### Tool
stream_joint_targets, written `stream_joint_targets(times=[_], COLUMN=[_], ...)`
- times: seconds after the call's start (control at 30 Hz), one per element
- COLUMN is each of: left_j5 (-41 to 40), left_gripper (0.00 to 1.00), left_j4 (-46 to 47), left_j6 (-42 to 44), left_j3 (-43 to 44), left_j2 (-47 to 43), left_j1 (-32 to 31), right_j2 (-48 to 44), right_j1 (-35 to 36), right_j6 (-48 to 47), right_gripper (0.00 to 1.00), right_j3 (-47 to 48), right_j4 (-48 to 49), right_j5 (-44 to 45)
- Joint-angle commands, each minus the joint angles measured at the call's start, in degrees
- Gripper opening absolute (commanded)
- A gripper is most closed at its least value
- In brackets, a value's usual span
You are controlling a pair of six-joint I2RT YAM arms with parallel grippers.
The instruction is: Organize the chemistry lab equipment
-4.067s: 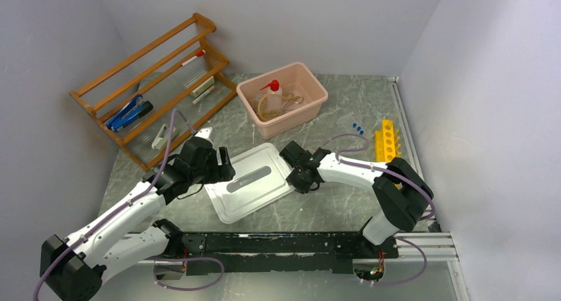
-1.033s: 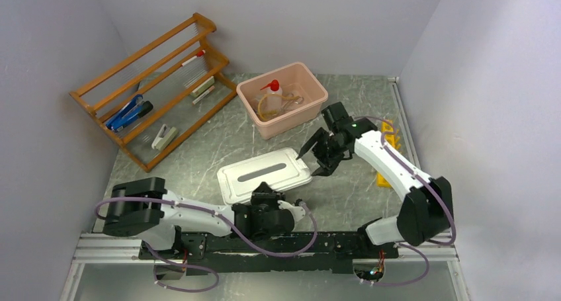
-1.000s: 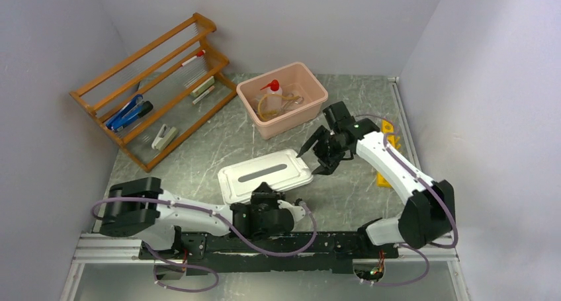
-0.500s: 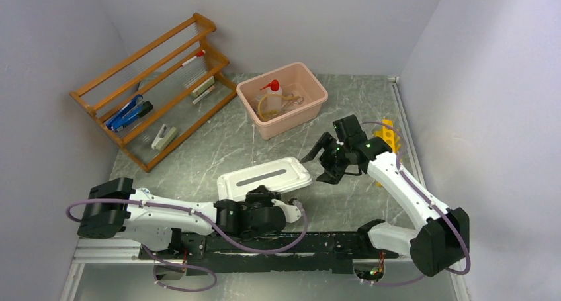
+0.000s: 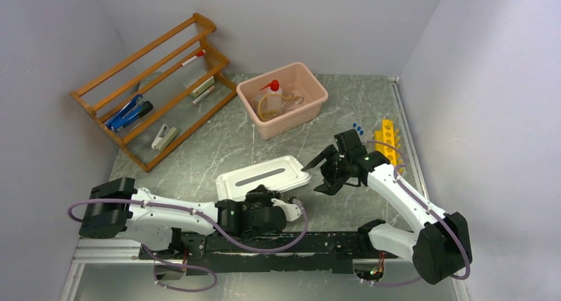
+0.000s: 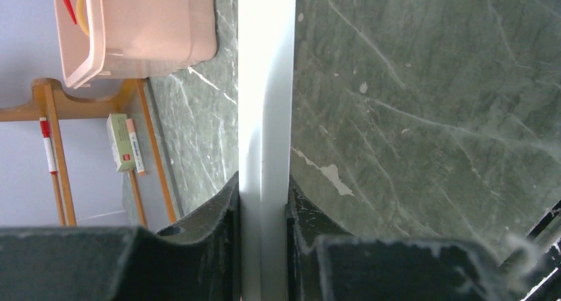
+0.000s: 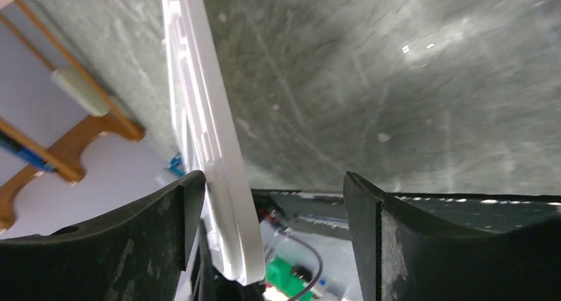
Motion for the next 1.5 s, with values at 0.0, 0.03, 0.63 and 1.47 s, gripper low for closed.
stream_joint_targets(times=[0.0, 0.03, 0.63, 1.47], left_j5=[0.36, 0.41, 15.10, 38.40], left_gripper=[0.05, 0.05, 0.78, 0.93], left_j4=[3.03, 3.10, 2.59, -16.58], left_j6=[-3.59, -3.65, -6.94, -29.16], left_j3=[1.70, 1.85, 2.77, 49.13], left_j2=[0.74, 0.74, -9.45, 0.01], left_j1=[0.49, 0.47, 1.05, 43.44], right_j2=[-2.92, -2.94, -1.57, -3.62], right_j1=[0.49, 0.52, 0.36, -0.25], right_j6=[10.06, 11.28, 13.42, -8.74], right_gripper=[0.76, 0.74, 0.00, 0.00], right_j3=[-3.18, -3.94, -2.42, 27.20], right_j4=[9.18, 10.35, 15.77, 12.44], right_j5=[-8.08, -8.58, -12.35, -12.72])
